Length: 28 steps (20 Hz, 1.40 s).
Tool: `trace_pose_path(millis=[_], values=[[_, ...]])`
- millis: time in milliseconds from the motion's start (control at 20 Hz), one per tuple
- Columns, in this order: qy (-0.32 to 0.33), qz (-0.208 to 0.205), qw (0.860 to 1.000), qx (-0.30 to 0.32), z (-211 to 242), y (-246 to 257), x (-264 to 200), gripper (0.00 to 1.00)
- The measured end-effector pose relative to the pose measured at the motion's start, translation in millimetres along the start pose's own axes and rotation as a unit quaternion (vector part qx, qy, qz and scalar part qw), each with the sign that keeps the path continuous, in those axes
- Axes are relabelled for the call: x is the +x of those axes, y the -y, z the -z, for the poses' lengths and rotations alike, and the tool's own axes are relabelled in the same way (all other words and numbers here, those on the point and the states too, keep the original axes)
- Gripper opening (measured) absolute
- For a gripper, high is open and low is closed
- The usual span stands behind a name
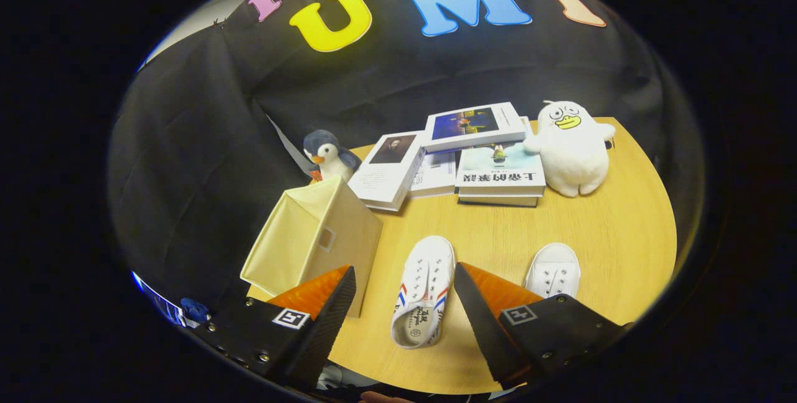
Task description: Open the storage box then place both shoes into the box .Put the left shoe in first, then the right shoe, with the right side of both shoes facing outward in a uniform manner.
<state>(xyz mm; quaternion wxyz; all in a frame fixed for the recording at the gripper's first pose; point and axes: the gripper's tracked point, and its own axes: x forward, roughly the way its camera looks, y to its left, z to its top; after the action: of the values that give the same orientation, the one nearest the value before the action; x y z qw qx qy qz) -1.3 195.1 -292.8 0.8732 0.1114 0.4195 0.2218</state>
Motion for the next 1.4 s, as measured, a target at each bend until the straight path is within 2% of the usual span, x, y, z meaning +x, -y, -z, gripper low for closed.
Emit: trace_pose_path(millis=[550,600,650,800,950,1000,1100,1150,1250,1350,1400], values=[[-0.084,0.024,0.996,-0.005,64,36,55,0.93],[-0.093,0.028,0.995,-0.008,68,39,62,0.92],[-0.101,0.030,0.994,-0.014,74,42,70,0.85],[-0.128,0.036,0.991,-0.021,89,55,94,0.85],[-0.153,0.059,0.986,-0.040,101,72,114,0.79],[-0.156,0.054,0.985,-0.039,103,71,118,0.79],[-0.157,0.031,0.986,-0.038,104,63,124,0.73],[-0.156,0.007,0.987,-0.036,104,55,124,0.60],[-0.159,0.004,0.987,-0.033,104,49,123,0.21],[-0.161,0.007,0.987,0.022,106,47,125,0.00],[-0.165,0.003,0.985,0.043,103,46,118,0.00]])
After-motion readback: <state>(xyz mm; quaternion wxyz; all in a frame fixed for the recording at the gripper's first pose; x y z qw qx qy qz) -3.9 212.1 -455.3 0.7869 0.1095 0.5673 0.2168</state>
